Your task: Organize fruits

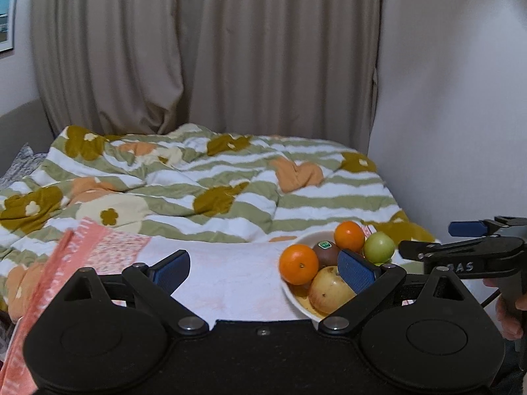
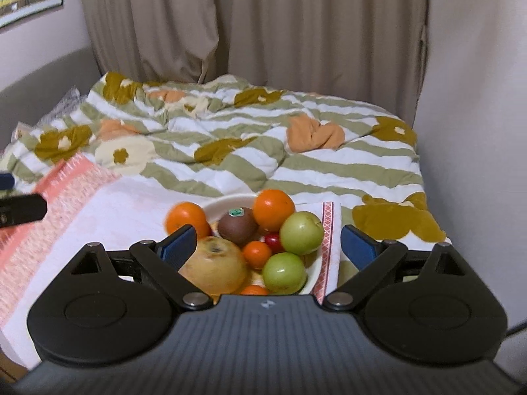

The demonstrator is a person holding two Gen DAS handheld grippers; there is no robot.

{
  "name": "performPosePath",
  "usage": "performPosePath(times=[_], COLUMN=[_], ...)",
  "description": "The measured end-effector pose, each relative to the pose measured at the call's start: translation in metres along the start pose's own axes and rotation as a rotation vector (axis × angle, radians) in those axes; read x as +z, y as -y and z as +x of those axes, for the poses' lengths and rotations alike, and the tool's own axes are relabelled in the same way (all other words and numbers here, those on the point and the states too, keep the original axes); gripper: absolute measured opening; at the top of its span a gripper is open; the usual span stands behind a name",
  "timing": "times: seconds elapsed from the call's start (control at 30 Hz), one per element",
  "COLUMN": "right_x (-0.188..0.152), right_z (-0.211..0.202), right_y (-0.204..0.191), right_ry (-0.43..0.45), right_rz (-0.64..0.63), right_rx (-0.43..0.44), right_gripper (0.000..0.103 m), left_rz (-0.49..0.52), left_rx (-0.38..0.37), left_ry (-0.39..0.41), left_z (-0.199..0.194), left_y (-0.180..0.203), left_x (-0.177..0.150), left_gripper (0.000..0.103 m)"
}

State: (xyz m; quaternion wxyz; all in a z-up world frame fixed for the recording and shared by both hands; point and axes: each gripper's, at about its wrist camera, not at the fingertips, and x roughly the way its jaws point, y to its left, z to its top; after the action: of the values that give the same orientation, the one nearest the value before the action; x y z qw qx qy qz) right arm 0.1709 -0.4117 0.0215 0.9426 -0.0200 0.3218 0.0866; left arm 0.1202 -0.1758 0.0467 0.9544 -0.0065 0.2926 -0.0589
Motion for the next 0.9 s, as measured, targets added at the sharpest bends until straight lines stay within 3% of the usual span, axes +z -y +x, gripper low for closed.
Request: performPosePath(times=[0.17,0.43,0.7,0.9], right_x=[0.001,-0.014,-0.053,-0.063], right_z=[-0.051,-0.108,-0.122,-0.124], right_y=[-0.029,-0.080,-0.126,-0.137], right_ry=[0.035,0.049,0.003,-0.018], right_rz=[0.033,0.056,0.078,0.097], right_rx=[-0.027,-0.091,-0.123,-0.153], right_gripper=[0.103,0.103,0.103,0.103], left_rz=[-0.013,0.014,0.052,0.067], left_rx=[0.015,0.030,0.009,0.000], left_ry=[0.046,0.038,0.008,0.011], left_z=[-0.042,-0.081,-0.092,-0.095], left_y=[-0.027,-0.066,-0.085,-0.094], left_x=[-0.004,-0.021,-0.045,-0.055], left_gripper=[0.099,0.103,0.103,0.103])
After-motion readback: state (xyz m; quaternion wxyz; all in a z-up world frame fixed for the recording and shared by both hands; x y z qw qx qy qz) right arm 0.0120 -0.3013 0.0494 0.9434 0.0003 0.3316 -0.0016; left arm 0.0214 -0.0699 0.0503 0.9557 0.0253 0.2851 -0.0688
